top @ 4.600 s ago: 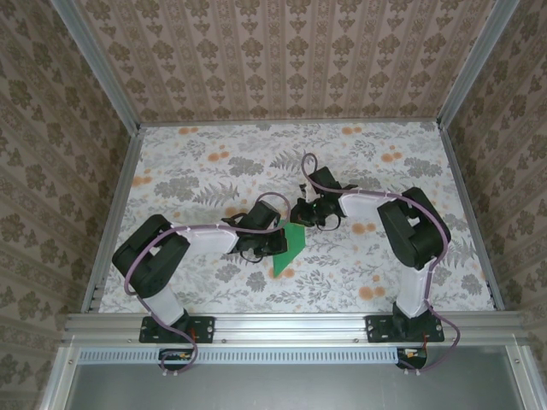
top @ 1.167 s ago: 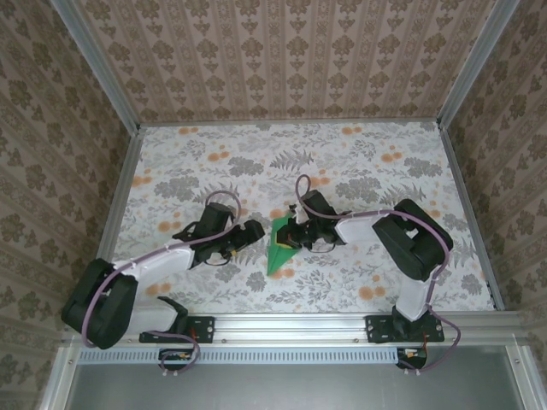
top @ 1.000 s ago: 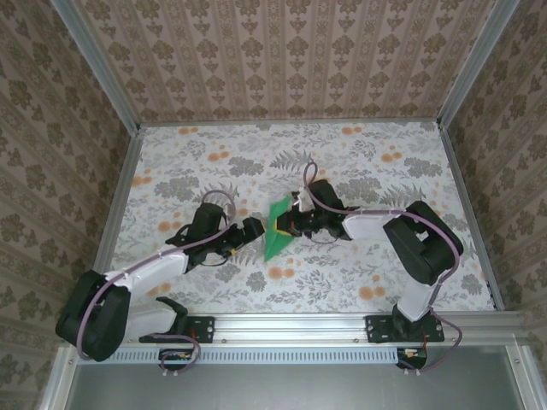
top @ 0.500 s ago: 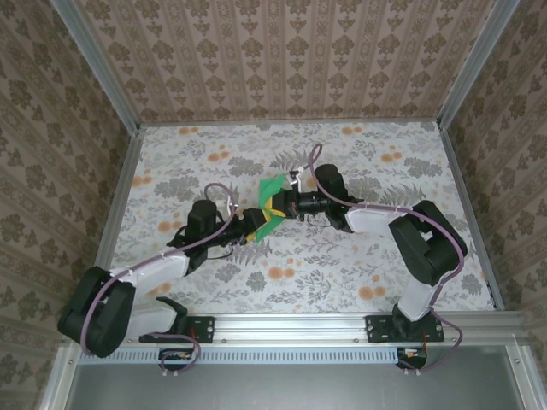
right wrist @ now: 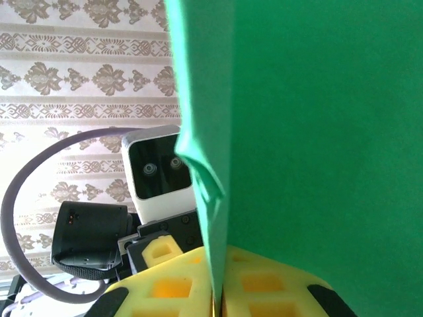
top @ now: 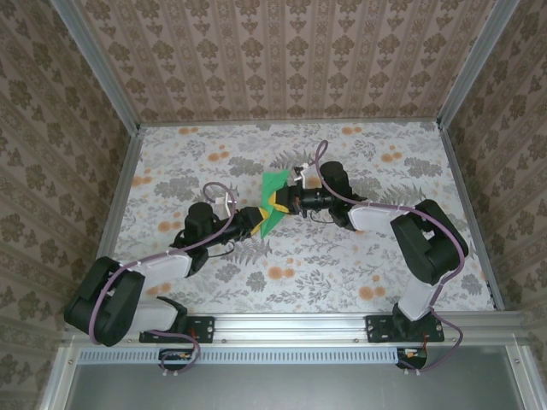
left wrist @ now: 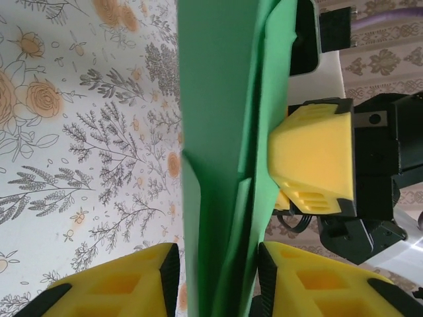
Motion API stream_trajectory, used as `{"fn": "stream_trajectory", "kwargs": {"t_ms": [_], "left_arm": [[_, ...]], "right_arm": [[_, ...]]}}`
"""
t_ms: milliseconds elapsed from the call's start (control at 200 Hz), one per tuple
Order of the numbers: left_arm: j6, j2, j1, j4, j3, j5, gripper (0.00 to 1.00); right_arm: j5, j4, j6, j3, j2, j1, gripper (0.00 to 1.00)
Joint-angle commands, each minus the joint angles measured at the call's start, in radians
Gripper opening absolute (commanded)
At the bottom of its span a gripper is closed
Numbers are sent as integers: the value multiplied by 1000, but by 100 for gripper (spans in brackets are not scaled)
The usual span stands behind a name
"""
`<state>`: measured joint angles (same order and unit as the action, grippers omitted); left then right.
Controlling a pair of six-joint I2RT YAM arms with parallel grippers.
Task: Fold a paper plane with a square sheet of paper (pick it up from the middle)
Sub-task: Turn over the paper at the center of the table.
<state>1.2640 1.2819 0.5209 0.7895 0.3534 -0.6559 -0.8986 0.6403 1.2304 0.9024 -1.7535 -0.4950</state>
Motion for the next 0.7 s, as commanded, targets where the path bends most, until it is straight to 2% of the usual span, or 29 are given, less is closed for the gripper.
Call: {"fn": "stream_trajectory", "kwargs": {"t_ms": [0, 70, 265, 465, 510, 590, 660, 695], "left_arm": [[-14, -9, -8, 51, -11, -24, 42], [-21, -10, -8, 51, -10, -27, 42], [-15, -7, -7, 91, -9, -27, 31], [-24, 0, -9, 61, -3, -21, 12], [-31, -1, -10, 36, 1, -18, 10], [-62, -11, -15, -52, 9, -12, 9], [-123, -42, -26, -203, 29, 4, 8], [-185, -64, -30, -341, 55, 33, 8]], "right_arm": [[-34, -29, -17, 13, -21, 4, 11], [-40, -34, -16, 17, -26, 4, 12], [-48, -36, -16, 14, -30, 4, 12], [-47, -55, -26, 12, -26, 8, 16], [-41, -79, -38, 10, -19, 14, 21], [-14, -169, -96, 4, 12, 32, 36], [36, -309, -192, -4, 64, 58, 47], [72, -403, -253, -2, 94, 71, 52]]}}
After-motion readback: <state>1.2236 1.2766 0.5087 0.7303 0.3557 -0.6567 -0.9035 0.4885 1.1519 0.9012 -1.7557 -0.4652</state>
